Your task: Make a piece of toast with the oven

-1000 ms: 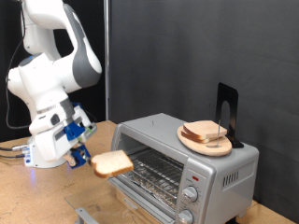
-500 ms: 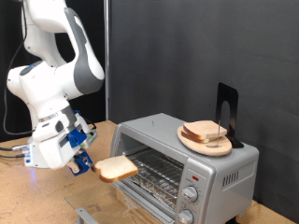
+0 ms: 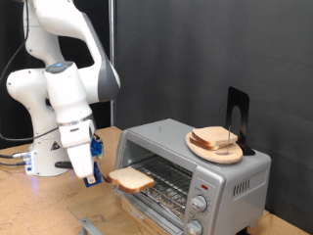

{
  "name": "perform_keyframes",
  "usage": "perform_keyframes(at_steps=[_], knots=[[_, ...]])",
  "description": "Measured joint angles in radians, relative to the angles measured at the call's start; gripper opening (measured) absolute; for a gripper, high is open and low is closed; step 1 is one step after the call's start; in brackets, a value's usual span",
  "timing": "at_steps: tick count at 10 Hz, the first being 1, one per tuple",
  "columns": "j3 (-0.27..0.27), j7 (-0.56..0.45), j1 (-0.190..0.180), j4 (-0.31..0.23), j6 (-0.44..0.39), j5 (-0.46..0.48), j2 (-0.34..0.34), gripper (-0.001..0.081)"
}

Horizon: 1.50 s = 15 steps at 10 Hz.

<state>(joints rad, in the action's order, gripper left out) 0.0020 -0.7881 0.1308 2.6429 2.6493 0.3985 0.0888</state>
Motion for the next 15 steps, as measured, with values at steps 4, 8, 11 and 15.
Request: perform_keyframes(at_steps=[4, 8, 11, 15], knots=[[0.036, 0.025, -0.005, -0.053, 0.017, -0.055, -0.041, 0.04], [0.093, 0.299, -0.003, -0.062, 0.051, -0.359, -0.025, 0.04], [0.122, 0.445, -0.004, -0.064, 0.052, -0.486, -0.024, 0.04], [0.162, 0.511, -0.016, -0.065, 0.064, -0.463, -0.023, 0.04]])
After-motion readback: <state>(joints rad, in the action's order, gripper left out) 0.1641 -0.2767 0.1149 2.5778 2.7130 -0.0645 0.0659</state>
